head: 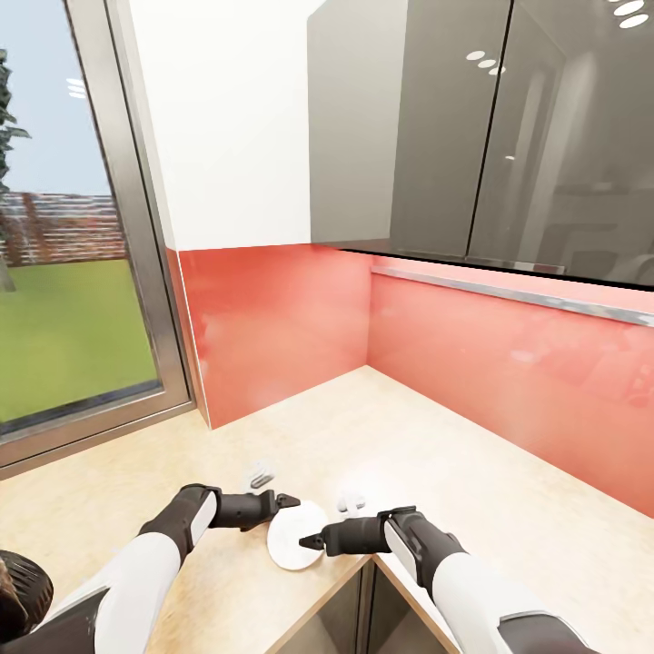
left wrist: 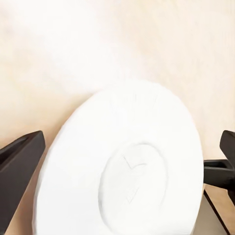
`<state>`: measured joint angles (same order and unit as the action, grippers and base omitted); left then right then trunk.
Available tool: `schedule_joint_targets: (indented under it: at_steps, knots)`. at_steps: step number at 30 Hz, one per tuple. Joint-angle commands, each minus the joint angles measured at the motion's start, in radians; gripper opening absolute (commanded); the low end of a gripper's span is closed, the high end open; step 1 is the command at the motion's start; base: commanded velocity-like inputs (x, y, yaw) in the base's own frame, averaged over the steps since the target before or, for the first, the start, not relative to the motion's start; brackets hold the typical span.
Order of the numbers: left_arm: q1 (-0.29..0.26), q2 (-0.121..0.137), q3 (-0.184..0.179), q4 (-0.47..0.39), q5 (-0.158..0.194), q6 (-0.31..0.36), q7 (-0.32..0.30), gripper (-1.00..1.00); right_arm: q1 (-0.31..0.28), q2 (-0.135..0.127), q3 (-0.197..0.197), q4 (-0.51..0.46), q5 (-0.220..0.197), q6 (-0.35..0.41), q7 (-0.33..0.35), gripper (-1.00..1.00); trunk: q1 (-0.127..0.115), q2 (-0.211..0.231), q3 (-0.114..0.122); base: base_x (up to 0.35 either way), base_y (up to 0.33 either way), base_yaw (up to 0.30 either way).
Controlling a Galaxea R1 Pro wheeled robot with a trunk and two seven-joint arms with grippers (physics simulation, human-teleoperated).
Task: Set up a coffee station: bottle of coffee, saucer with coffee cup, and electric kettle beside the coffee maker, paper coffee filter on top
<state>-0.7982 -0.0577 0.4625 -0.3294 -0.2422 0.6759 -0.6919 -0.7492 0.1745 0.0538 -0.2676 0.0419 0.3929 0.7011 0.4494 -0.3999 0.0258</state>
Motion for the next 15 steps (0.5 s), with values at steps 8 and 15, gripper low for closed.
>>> schedule_joint_targets:
  at_steps: [8,15]
  knots:
    - [0.001,-0.002,0.002,0.000,-0.022,0.010,-0.003,1.00,0.001,0.000,0.006,-0.001,0.012,0.006,0.002,1.00,0.001,0.000,-0.001,0.000,0.000,0.000]
    - [0.001,-0.004,0.002,0.000,-0.022,0.010,-0.003,1.00,0.001,0.000,0.006,-0.001,0.010,0.003,0.003,1.00,0.001,0.000,-0.001,0.000,0.000,0.000]
